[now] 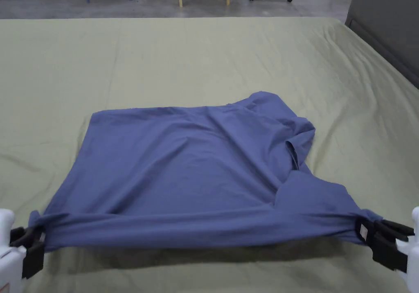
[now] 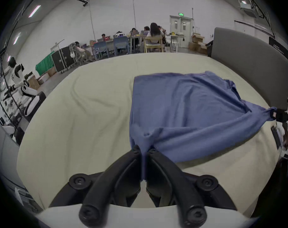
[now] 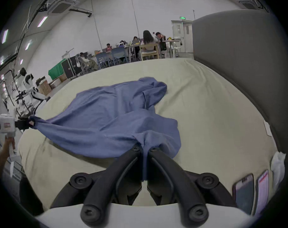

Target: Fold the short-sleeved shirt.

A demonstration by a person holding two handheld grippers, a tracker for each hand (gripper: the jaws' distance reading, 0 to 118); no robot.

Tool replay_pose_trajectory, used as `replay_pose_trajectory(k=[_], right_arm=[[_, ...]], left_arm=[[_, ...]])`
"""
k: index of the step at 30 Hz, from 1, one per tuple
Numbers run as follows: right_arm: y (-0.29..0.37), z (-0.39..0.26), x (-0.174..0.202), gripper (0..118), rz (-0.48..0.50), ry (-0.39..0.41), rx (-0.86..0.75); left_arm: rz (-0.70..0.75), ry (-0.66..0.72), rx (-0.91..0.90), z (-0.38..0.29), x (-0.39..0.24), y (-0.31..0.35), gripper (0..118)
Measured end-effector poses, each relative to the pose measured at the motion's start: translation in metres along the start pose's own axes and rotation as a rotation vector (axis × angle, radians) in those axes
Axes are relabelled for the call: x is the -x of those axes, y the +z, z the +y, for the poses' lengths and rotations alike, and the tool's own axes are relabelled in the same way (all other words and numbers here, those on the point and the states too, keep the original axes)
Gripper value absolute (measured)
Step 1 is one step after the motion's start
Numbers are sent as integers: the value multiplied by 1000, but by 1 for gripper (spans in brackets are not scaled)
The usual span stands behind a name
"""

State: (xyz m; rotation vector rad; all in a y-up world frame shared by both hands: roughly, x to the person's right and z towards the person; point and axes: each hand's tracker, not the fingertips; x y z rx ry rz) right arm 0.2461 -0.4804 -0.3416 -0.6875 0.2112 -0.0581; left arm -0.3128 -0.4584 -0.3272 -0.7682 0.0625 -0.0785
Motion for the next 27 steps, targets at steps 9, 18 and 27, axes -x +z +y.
replay_pose_trajectory(k=[9, 18, 27], right_arm=[[-26, -29, 5, 10, -33, 56, 141], [16, -17, 17, 118, -59, 23, 210], [96, -34, 56, 2, -62, -14, 38]], left_arm=[[32, -95, 172, -33, -14, -38, 17], [69, -44, 209, -41, 0, 13, 85], [23, 159, 29, -61, -38, 136, 0]])
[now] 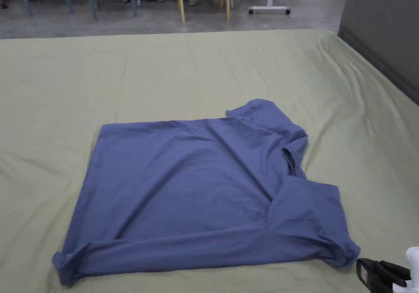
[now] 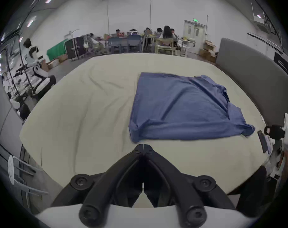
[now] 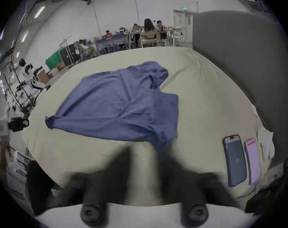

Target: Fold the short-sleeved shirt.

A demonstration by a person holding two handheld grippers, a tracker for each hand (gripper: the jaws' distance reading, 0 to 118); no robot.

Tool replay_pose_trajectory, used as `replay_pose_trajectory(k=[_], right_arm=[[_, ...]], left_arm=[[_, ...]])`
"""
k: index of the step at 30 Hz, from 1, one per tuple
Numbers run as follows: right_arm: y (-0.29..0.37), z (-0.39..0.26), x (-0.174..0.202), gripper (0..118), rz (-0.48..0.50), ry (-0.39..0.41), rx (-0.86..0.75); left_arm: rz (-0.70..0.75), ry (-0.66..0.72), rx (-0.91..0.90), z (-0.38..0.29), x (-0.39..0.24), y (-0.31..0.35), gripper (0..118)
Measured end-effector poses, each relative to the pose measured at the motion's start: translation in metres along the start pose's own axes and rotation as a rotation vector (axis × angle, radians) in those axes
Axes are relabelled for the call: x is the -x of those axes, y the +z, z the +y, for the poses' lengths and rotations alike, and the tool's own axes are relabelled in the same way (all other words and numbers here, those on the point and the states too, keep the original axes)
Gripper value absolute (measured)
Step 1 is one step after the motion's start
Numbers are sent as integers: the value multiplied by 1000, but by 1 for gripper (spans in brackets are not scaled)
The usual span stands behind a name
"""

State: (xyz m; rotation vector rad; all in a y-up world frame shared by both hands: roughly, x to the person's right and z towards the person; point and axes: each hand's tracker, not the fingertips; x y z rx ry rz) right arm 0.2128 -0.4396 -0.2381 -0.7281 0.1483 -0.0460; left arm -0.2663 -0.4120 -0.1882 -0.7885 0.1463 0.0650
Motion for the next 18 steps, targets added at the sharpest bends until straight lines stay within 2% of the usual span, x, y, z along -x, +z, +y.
replay_pose_trajectory(k=[2, 6, 7, 8, 9, 11, 14, 18], right_arm=[[0, 3, 1, 2, 16, 10, 52], [-2, 2, 2, 2, 33, 7, 43], [-5, 1, 2, 2, 35, 7, 41], [-5, 2, 3, 2, 40, 4, 40], [-5, 2, 3, 2, 51, 3, 41], [-10, 2, 5, 2, 72, 1, 44], [-16, 3, 9, 2, 89, 0, 64], [-30, 1, 10, 2, 92, -2, 93]], left_arm=[[0, 1, 6, -3, -5, -1, 0], [-6, -25, 31, 5, -7, -16, 0], [-20, -6, 29, 10, -5, -22, 14], [-55, 40, 38, 18, -3, -32, 69], [-72, 62, 54, 24, 0, -43, 99], [-67, 57, 63, 34, 5, -75, 101], [23, -8, 131, 49, 7, -128, 101], [0, -67, 239, 41, 23, -203, 99]])
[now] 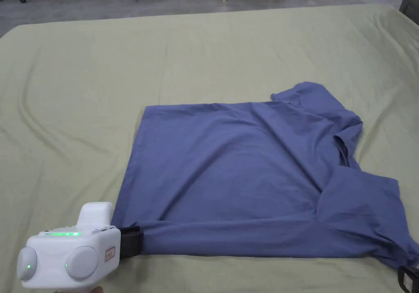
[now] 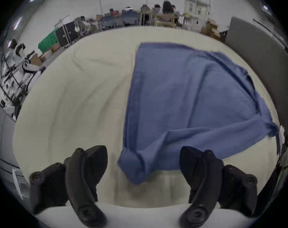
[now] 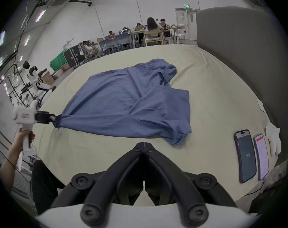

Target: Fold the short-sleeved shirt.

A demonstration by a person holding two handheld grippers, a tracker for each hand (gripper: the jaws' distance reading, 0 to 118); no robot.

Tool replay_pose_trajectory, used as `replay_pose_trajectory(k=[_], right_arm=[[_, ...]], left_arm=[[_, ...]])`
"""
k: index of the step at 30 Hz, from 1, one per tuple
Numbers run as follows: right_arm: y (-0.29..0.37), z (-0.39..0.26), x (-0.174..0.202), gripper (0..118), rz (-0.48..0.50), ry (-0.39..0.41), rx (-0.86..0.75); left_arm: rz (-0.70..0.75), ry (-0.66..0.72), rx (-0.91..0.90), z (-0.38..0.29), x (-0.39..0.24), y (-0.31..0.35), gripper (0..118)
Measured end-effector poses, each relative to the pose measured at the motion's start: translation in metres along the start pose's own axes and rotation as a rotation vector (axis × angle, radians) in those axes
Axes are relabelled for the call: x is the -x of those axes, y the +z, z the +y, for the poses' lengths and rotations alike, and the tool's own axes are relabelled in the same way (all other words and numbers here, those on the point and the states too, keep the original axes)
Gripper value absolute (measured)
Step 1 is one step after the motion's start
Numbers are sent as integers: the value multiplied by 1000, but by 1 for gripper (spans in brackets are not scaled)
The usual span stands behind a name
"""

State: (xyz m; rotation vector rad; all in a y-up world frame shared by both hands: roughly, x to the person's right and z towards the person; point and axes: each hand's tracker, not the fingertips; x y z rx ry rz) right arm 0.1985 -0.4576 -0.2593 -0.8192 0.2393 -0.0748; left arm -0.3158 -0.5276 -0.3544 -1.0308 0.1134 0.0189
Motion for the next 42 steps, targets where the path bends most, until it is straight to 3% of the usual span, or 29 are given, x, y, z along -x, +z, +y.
replay_pose_trajectory(k=[1, 2, 3, 10, 11, 12, 13, 14, 15, 16, 19, 20, 21, 23, 25, 27, 29, 32, 36, 42], right_arm=[[-5, 0, -1, 2, -4, 3, 9], [-7, 0, -1, 2, -8, 5, 15], [-10, 1, -1, 2, -11, 6, 21], [-33, 12, 5, 2, -27, 37, 77], [-36, 16, 5, 12, -33, 47, 81], [-41, 21, 5, 55, -59, 47, 98], [-48, 26, 1, 111, -112, 45, 125], [-60, 28, -4, 118, -135, 49, 158], [-69, 29, -8, 116, -123, 54, 195], [-69, 28, -12, 117, -128, 39, 123], [-85, 32, -30, 117, -127, -56, 170], [-91, 31, -36, 113, -128, -78, 172], [-103, 29, -47, 95, -128, -77, 164], [-116, 25, -56, 7, -127, -60, 172], [-124, 21, -54, 7, -174, -64, 169], [-122, 18, -53, 7, -149, -85, 143], [-112, 22, -41, 7, -162, -44, 120], [-101, 31, -36, 7, -157, -45, 75], [-89, 67, -24, 7, -147, -40, 12], [-131, 137, -33, 7, -117, -19, -39]], left_arm=[[-17, -8, -10, -2, 1, -6, 87], [-37, -17, -18, -4, -3, -3, 44], [-50, -3, -20, -4, -6, -3, 7], [-1, -38, -60, -8, -17, 16, 4], [-8, -26, -69, -8, -15, 21, 4], [-14, -20, -71, -7, -14, 25, 4], [-17, -15, -76, -6, -13, 28, 4], [-19, -10, -88, -6, -14, 34, 4], [-21, -5, -92, -5, -13, 36, 4], [-27, 1, -91, -4, -13, 37, 4], [-27, 1, -89, -2, -15, 37, 4], [-28, 2, -84, -2, -15, 36, 4], [-28, 3, -82, -3, -15, 35, 4], [-26, 7, -73, -4, -16, 31, 4], [-26, 12, -67, -5, -16, 30, 4], [-27, 24, -59, -8, -15, 25, 4], [-22, 33, -61, -7, -15, 27, 4], [-20, 53, -66, 0, -12, 30, 4], [-25, 92, -103, 26, -13, 46, 4], [-17, 63, -121, 94, -13, 28, 4]])
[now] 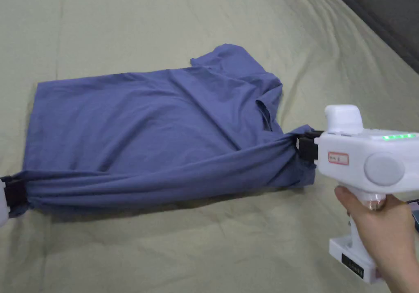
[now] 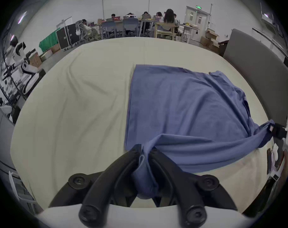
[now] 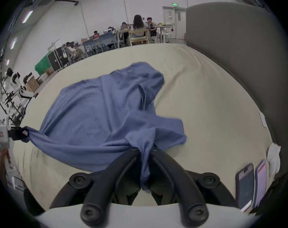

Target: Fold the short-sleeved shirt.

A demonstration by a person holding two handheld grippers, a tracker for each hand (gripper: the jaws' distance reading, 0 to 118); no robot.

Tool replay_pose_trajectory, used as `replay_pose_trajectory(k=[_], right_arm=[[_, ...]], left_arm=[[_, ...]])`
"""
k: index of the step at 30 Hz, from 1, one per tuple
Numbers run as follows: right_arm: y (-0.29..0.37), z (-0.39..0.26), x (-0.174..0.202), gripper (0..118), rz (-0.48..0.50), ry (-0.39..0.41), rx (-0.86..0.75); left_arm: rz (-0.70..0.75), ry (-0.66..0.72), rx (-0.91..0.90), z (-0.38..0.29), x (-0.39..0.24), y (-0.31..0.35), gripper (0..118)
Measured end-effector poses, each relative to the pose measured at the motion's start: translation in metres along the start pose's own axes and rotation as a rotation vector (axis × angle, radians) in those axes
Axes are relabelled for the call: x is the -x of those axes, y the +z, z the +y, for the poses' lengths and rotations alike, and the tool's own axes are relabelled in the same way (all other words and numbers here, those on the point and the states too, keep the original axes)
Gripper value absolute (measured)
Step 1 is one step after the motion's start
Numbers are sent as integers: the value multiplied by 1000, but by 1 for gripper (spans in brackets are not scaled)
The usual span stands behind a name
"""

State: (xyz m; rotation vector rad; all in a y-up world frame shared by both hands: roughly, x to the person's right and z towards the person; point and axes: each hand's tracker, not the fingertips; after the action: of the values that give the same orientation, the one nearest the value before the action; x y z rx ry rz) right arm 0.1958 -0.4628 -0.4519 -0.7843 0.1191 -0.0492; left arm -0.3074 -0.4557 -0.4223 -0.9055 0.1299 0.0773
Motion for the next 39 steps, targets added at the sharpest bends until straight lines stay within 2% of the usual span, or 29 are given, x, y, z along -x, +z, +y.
replay_pose_trajectory(k=[6, 12, 15, 16, 17, 18, 19, 20, 21, 26, 29, 30, 31, 32, 33, 34, 35, 37, 39], right_arm=[[-98, 71, 5, 7, -12, 74, 22], [-156, 65, 16, 7, -59, 155, 142], [-157, 56, 19, 7, -57, 178, 148], [-156, 54, 19, 7, -55, 178, 140], [-153, 55, 18, 23, -55, 171, 134], [-151, 55, 16, 62, -32, 149, 136], [-151, 55, 16, 104, 3, 121, 152], [-143, 53, 16, 118, 23, 122, 139], [-132, 53, 17, 118, 18, 127, 80], [-58, 27, 22, 118, 44, 137, 32], [-7, -3, 27, 118, 67, 140, -21], [10, -16, 29, 113, 60, 141, -30], [26, -23, 34, 103, 65, 144, -39], [41, -35, 35, 70, 85, 144, -40], [50, -45, 36, 28, 98, 128, -35], [56, -54, 36, 3, 114, 114, -30], [61, -65, 37, 3, 103, 88, -32], [77, -79, 38, 3, 101, 91, -60], [86, -84, 41, 3, 93, 88, -67]], left_arm=[[6, 72, 43, 70, 3, -78, 4], [67, 21, 198, 82, -1, -155, 4], [55, 48, 162, 81, 4, -156, 6], [42, 79, 140, 84, 4, -143, 13], [39, 97, 128, 85, 5, -139, 47], [50, 96, 133, 84, 5, -137, 81], [61, 76, 123, 81, 7, -129, 91], [68, 50, 102, 74, 11, -126, 91], [67, 33, 90, 70, 12, -117, 91], [50, -48, -75, 21, 10, -35, 91], [-53, -36, -141, -26, 6, 22, 90], [-94, -28, -131, -41, 5, 38, 82], [-114, -39, -122, -53, 3, 49, 66], [-91, -45, -135, -67, -1, 65, 17], [-53, -36, -170, -80, -6, 74, 0], [-5, -8, -189, -89, -9, 80, 0], [4, 16, -186, -99, -12, 86, 0], [-31, 10, -118, -103, -22, 93, 0], [-24, -9, -131, -108, -30, 96, 0]])
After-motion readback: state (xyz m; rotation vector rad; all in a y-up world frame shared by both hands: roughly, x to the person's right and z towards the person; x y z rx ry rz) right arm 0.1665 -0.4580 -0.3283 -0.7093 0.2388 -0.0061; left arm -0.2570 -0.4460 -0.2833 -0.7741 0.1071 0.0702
